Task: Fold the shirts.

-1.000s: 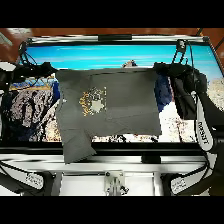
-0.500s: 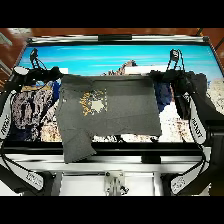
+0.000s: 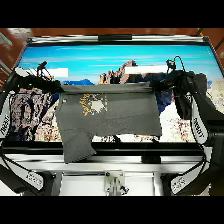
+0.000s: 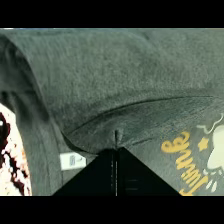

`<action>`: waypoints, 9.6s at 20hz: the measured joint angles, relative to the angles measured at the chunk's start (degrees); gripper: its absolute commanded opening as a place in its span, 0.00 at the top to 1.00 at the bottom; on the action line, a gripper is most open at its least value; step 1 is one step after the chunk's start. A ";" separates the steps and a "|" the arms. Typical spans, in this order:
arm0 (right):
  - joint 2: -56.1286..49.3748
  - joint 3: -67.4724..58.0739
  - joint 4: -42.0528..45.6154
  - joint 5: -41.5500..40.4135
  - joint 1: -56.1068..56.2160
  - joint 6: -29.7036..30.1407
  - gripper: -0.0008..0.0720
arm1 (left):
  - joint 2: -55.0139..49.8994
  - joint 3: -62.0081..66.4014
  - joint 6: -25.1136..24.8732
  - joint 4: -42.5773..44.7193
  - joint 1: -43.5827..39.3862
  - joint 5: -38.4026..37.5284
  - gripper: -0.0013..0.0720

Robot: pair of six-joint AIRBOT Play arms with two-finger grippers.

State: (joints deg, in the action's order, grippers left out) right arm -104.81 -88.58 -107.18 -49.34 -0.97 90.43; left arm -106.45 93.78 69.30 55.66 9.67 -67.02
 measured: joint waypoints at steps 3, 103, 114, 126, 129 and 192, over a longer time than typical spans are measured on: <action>0.00 0.00 2.58 -3.28 -0.02 -2.01 0.91 | 0.00 0.00 0.59 2.12 -0.02 -2.54 0.94; 27.39 44.30 -9.44 -21.03 -15.08 9.55 0.24 | 31.71 -58.62 -11.39 -2.80 7.52 -8.00 0.94; 28.81 43.28 -8.07 -17.57 -10.58 9.09 0.91 | 31.69 -53.79 -12.92 -2.91 7.54 -8.85 0.94; 21.27 21.09 -7.80 -8.13 -5.81 8.81 0.91 | 23.17 -27.52 -11.39 -5.75 7.06 -9.53 0.94; 16.57 14.80 -8.04 -7.45 -5.46 8.13 0.91 | 18.08 -21.68 -10.58 -10.88 7.06 -8.26 0.94; 12.26 5.25 -16.94 -5.33 -4.26 8.41 0.91 | 6.14 -4.63 -7.06 -25.05 -7.58 -3.32 0.94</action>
State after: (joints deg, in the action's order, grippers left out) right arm -92.55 -83.33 -124.11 -54.68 -5.23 98.85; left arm -100.31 89.14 62.24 30.61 2.09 -70.35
